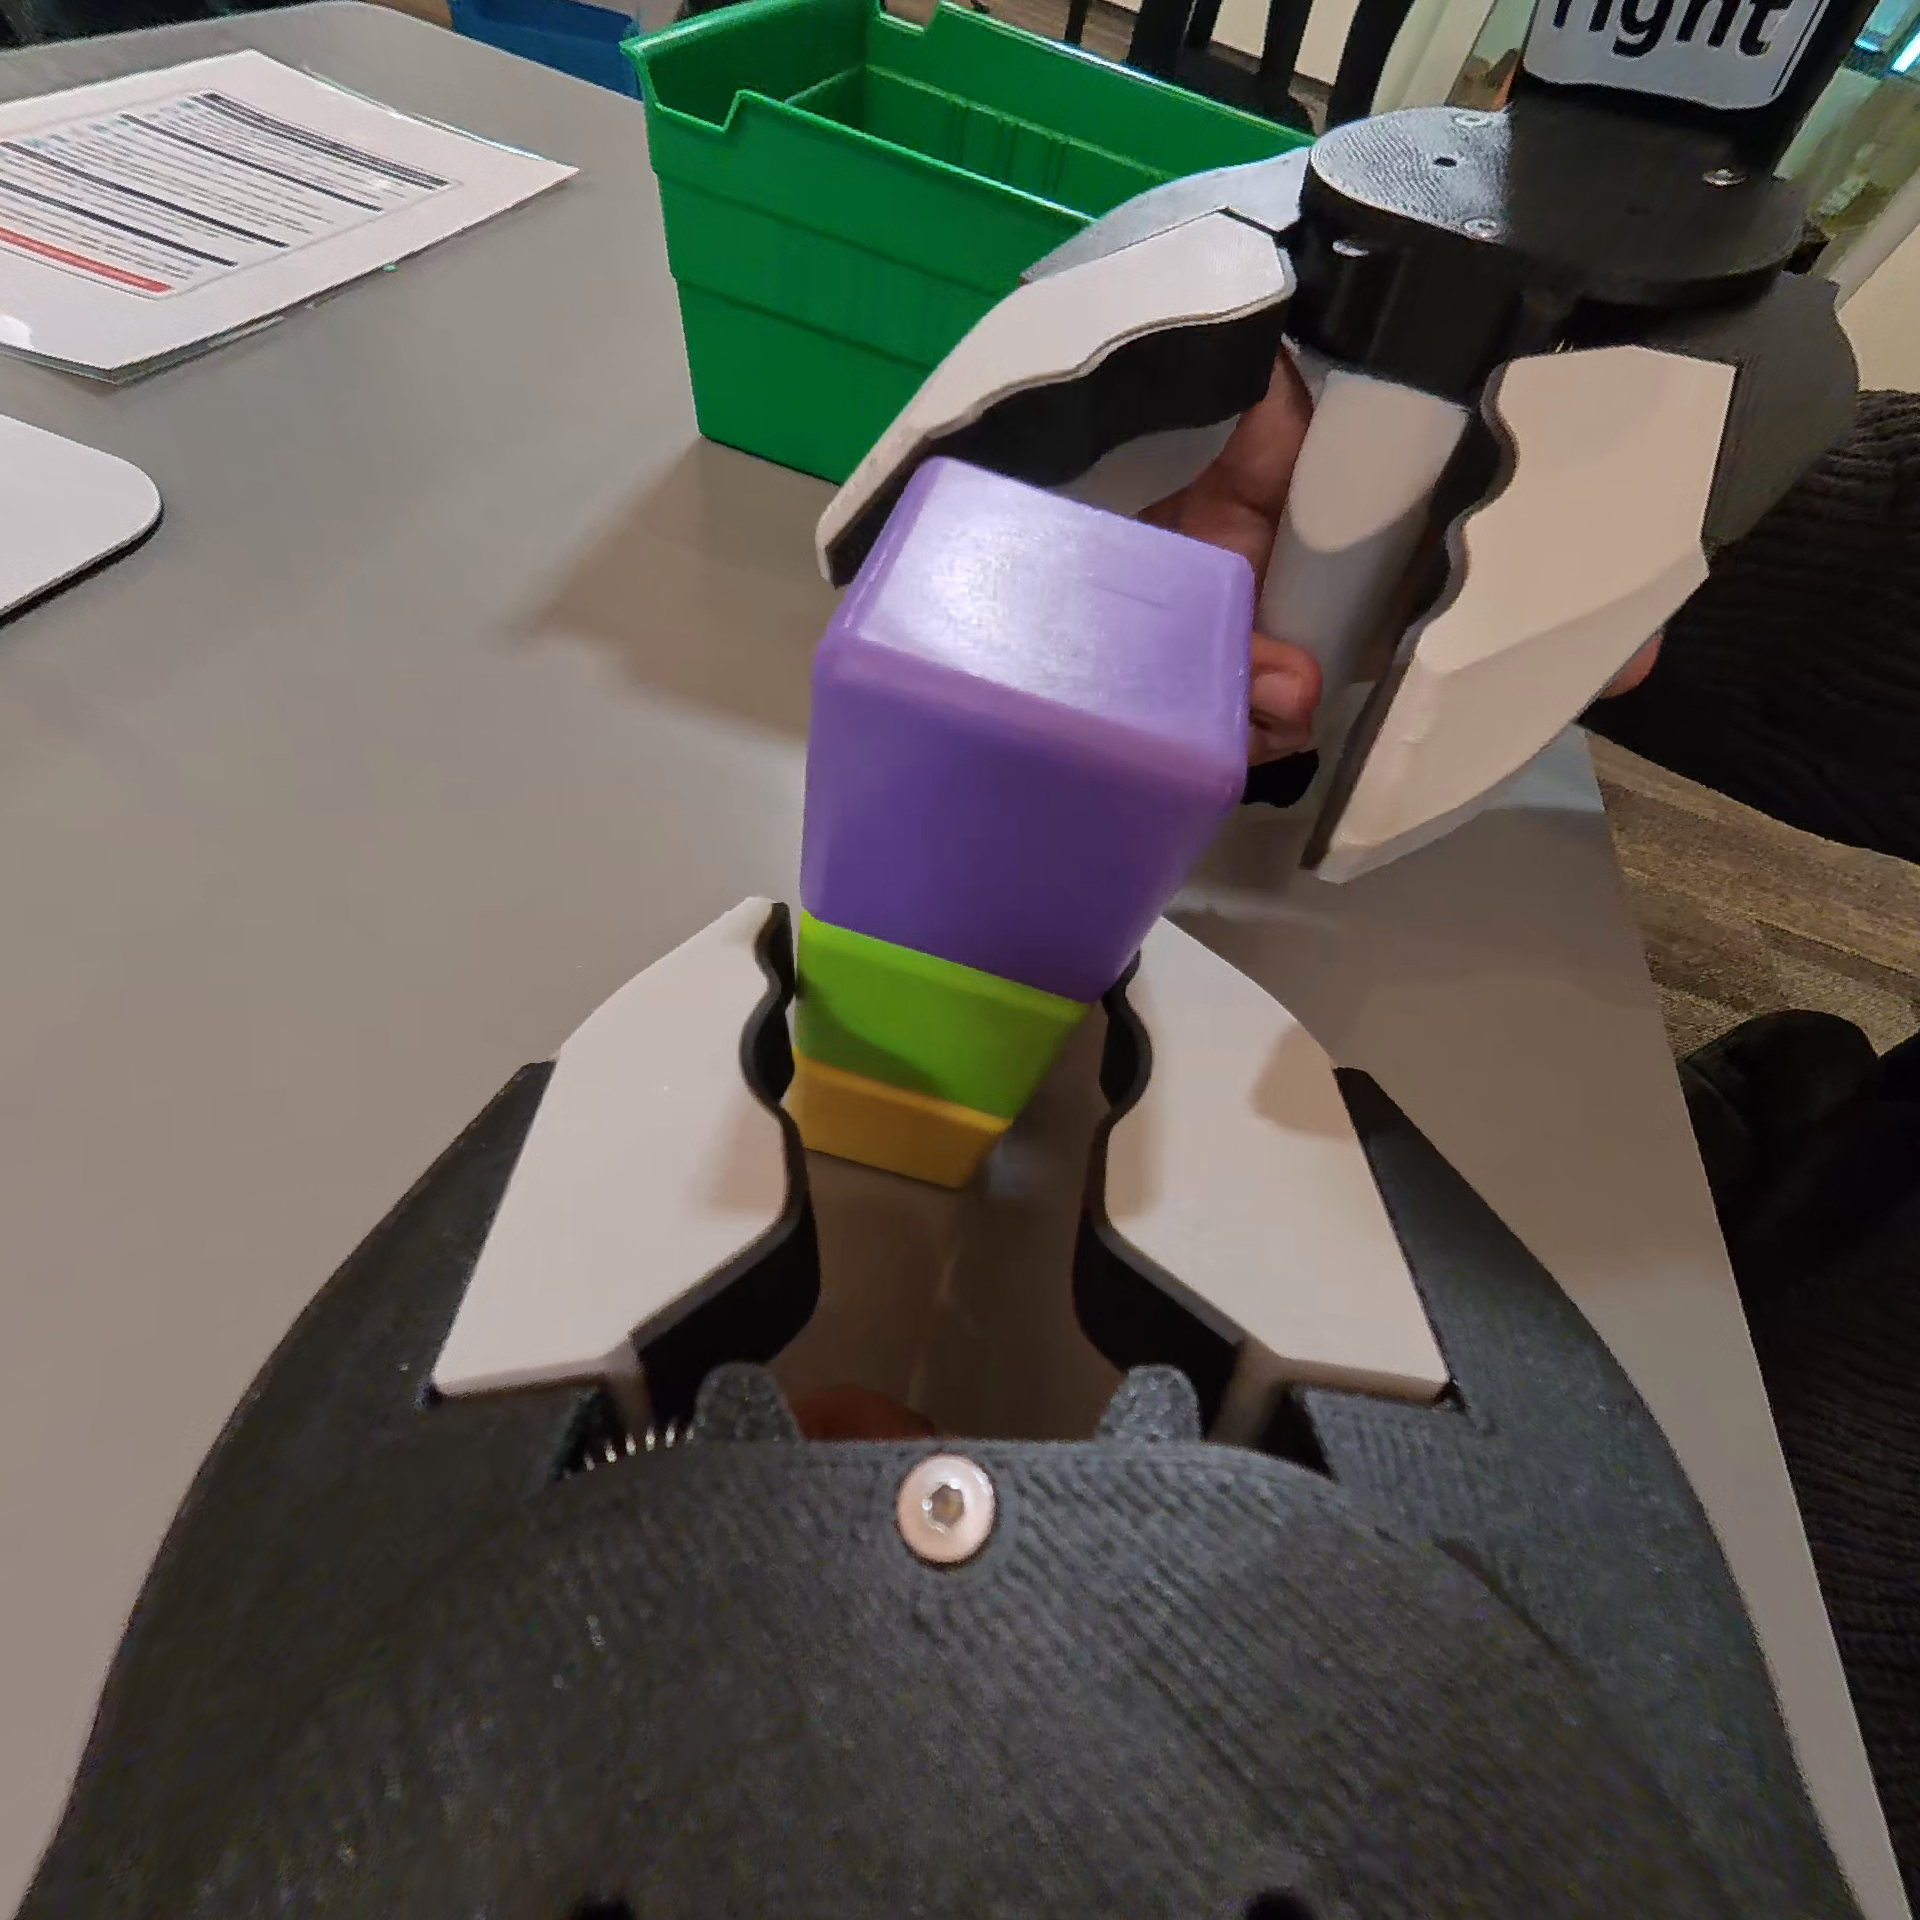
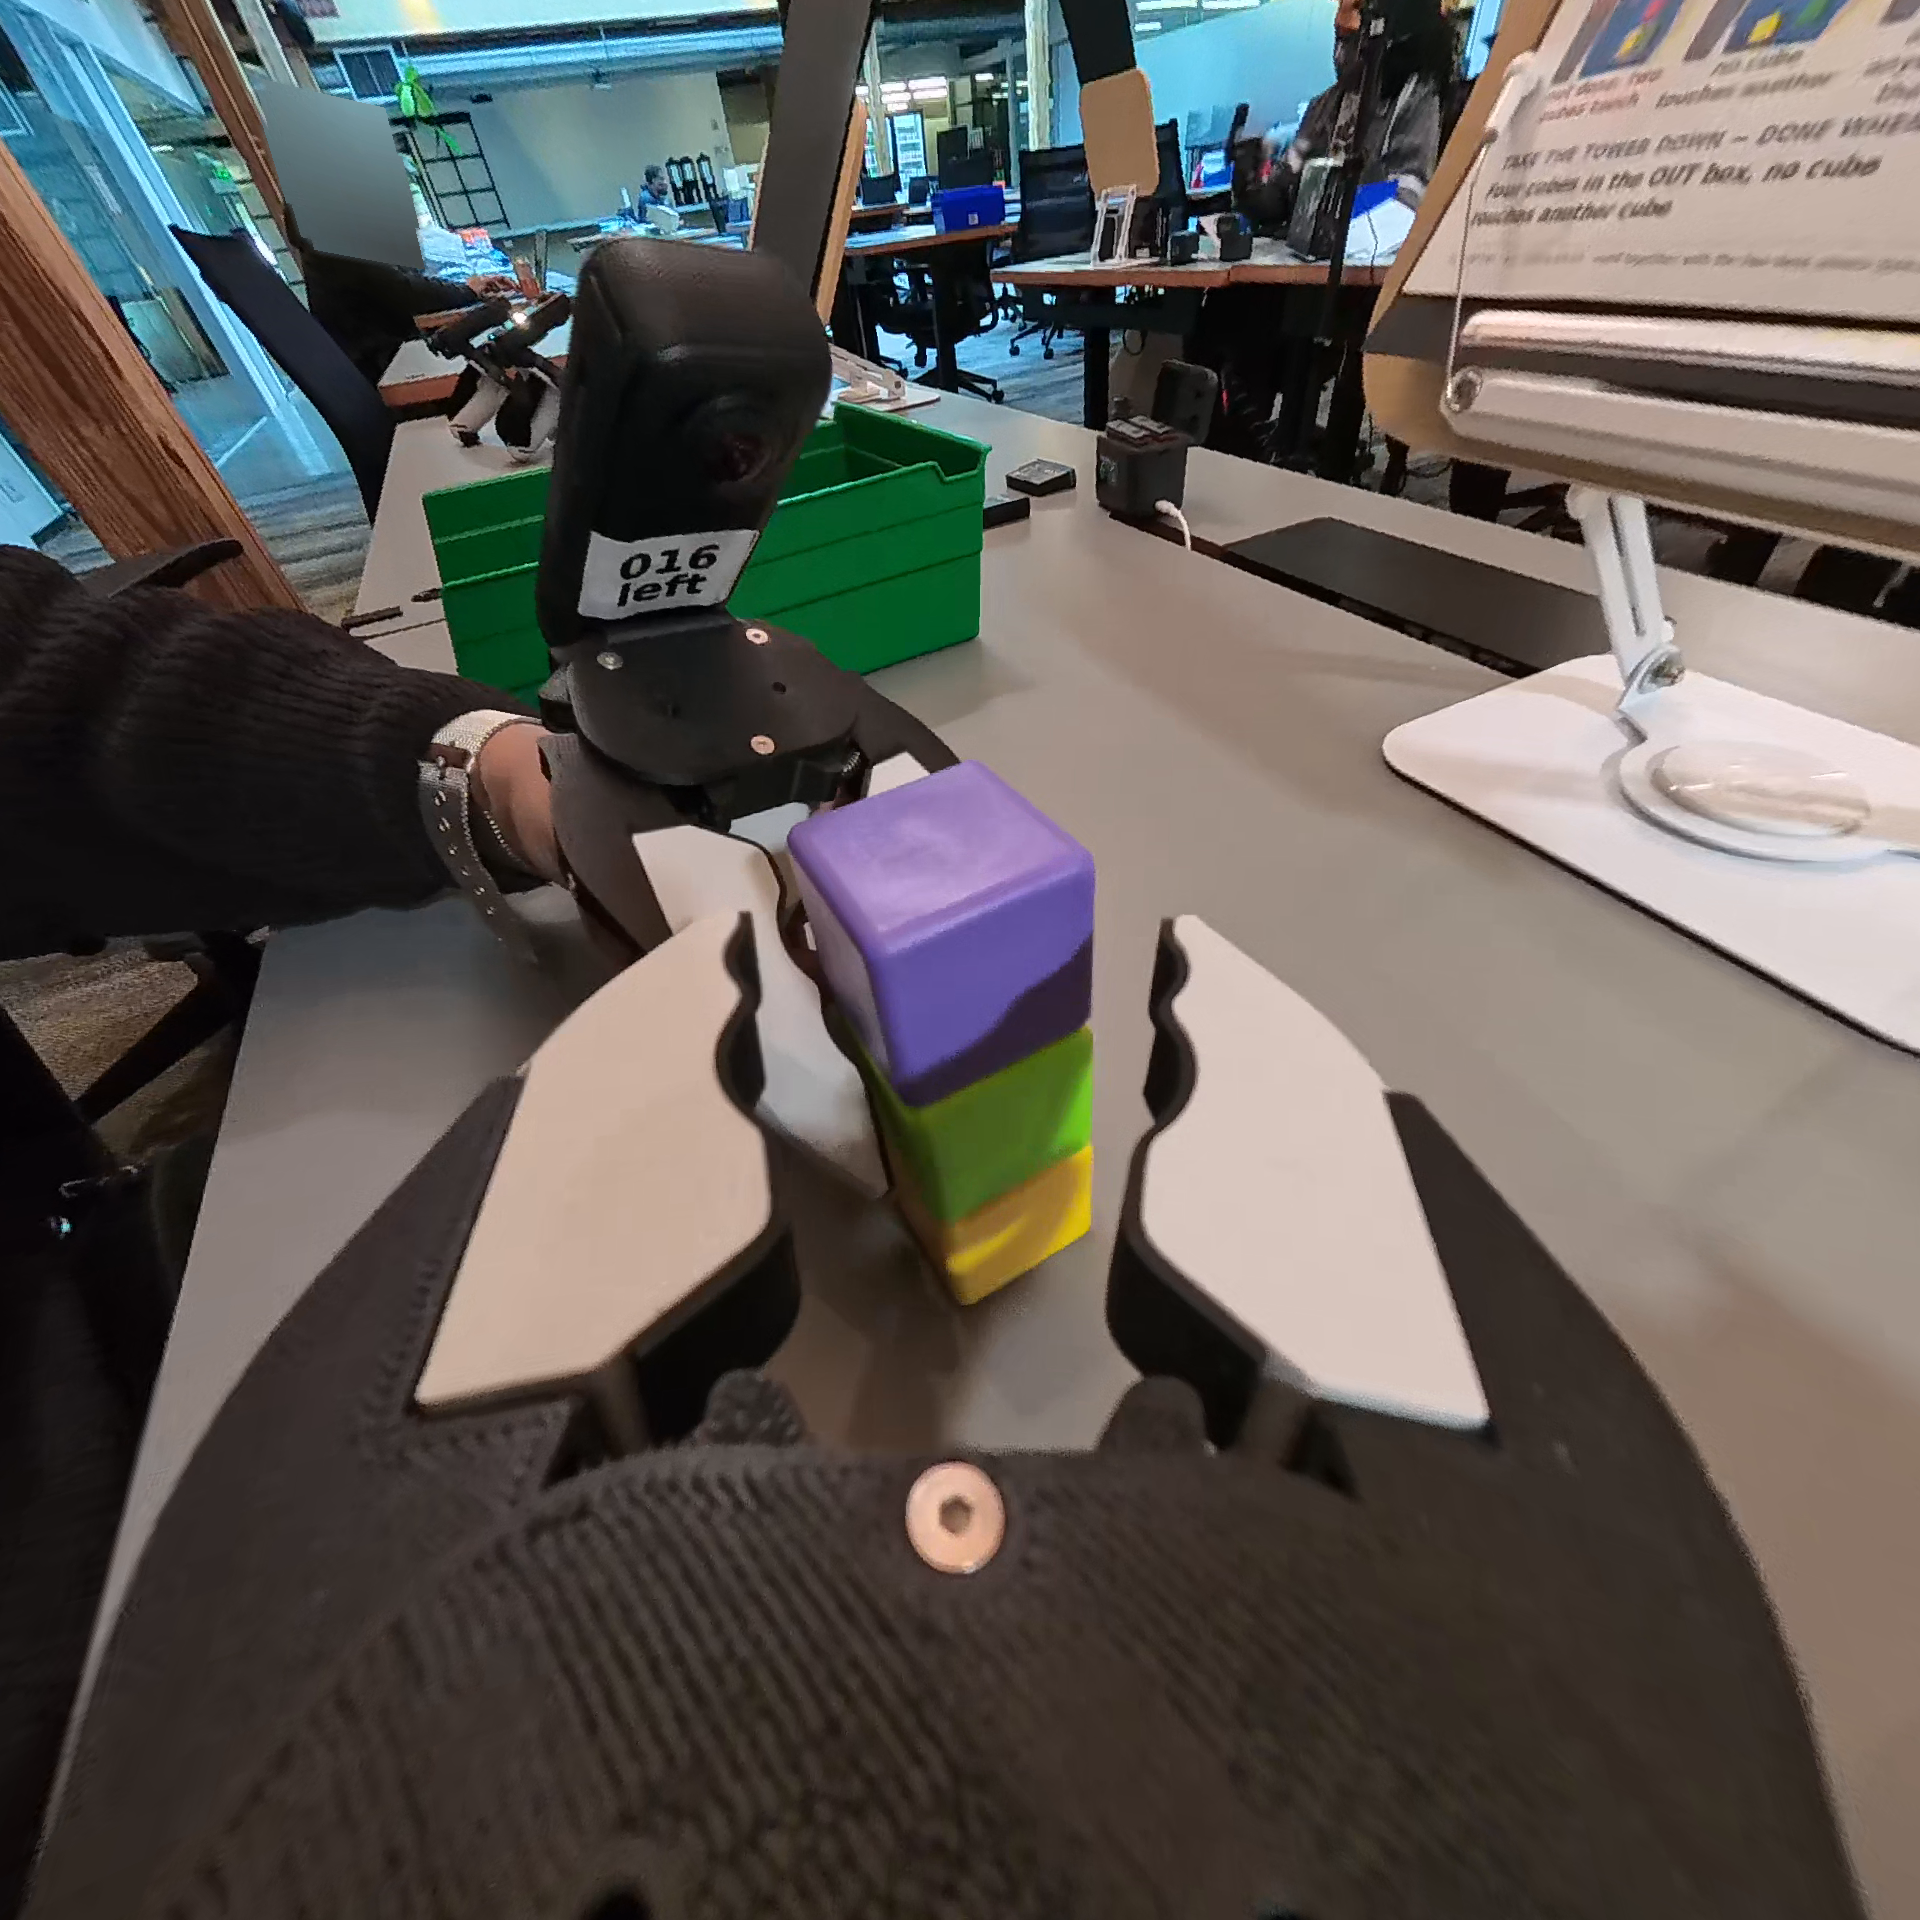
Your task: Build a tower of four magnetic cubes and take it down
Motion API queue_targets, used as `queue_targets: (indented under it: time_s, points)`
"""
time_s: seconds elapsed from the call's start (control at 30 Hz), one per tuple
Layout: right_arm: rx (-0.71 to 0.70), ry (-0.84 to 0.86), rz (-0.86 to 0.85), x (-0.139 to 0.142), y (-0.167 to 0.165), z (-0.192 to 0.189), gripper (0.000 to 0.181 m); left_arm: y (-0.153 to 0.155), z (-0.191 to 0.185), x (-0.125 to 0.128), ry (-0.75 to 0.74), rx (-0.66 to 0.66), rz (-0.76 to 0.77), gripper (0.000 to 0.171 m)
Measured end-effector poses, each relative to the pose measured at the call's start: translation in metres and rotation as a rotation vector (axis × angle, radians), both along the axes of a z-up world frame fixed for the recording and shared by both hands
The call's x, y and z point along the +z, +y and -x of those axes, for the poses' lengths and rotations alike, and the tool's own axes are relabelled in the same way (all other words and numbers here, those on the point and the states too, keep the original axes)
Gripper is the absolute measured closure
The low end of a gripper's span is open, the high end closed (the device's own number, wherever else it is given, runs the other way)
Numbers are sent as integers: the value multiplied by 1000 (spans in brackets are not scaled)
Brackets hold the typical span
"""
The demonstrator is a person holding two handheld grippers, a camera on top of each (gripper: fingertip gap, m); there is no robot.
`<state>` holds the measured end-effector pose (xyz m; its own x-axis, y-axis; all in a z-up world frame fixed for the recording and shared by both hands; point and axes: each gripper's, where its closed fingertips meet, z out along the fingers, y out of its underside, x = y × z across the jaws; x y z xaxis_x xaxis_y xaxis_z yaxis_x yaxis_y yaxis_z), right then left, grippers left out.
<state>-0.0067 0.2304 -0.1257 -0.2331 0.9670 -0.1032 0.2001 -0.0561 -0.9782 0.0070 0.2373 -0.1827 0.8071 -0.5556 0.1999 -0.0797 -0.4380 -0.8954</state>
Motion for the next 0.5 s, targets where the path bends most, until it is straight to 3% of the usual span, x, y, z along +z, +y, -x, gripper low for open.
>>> queue_targets:
  time_s: [0.5]
  points:
    - [90, 69, -50, -3, -9, 1, 122, -8, -13, -1, -7, -113, 10, 118]
